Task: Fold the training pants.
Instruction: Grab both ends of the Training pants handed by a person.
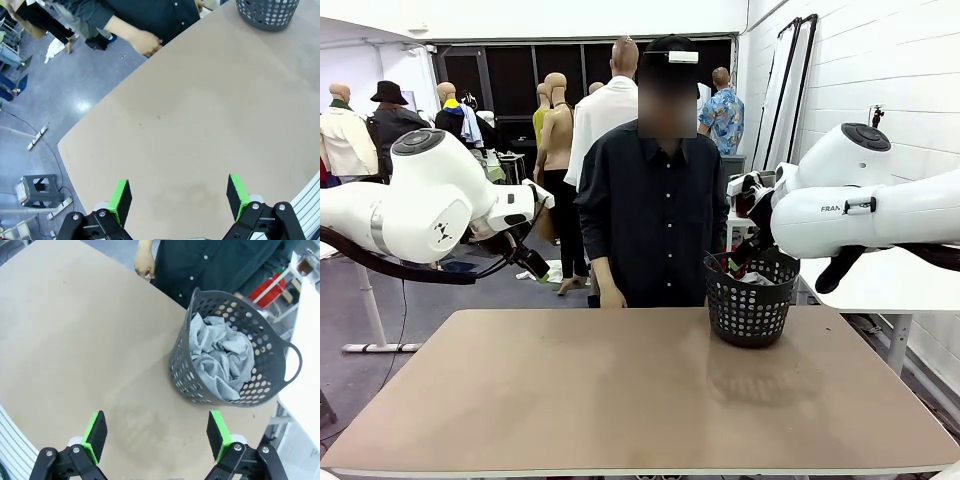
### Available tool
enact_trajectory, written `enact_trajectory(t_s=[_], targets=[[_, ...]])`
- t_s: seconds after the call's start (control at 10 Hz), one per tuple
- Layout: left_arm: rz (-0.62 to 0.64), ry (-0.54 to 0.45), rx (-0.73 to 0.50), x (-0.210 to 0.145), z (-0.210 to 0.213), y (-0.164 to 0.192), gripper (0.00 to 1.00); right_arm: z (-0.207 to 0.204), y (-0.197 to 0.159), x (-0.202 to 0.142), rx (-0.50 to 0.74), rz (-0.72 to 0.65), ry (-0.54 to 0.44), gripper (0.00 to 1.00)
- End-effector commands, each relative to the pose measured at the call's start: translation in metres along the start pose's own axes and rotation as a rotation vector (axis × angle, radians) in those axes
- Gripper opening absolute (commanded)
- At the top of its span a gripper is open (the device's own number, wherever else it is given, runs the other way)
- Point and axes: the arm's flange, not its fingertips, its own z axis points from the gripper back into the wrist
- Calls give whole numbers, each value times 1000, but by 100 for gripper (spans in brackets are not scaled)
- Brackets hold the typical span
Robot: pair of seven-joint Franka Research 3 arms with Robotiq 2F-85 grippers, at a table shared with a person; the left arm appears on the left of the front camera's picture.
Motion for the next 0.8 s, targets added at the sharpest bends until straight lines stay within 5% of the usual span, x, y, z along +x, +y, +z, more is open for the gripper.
enact_trajectory(t_s=[0.0,0.7], targets=[[49,16,61,-3,2,-1,100,-1,0,0,-3,3,-10,100],[0,0,0,0,0,0,100,1,0,0,-1,0,-2,100]])
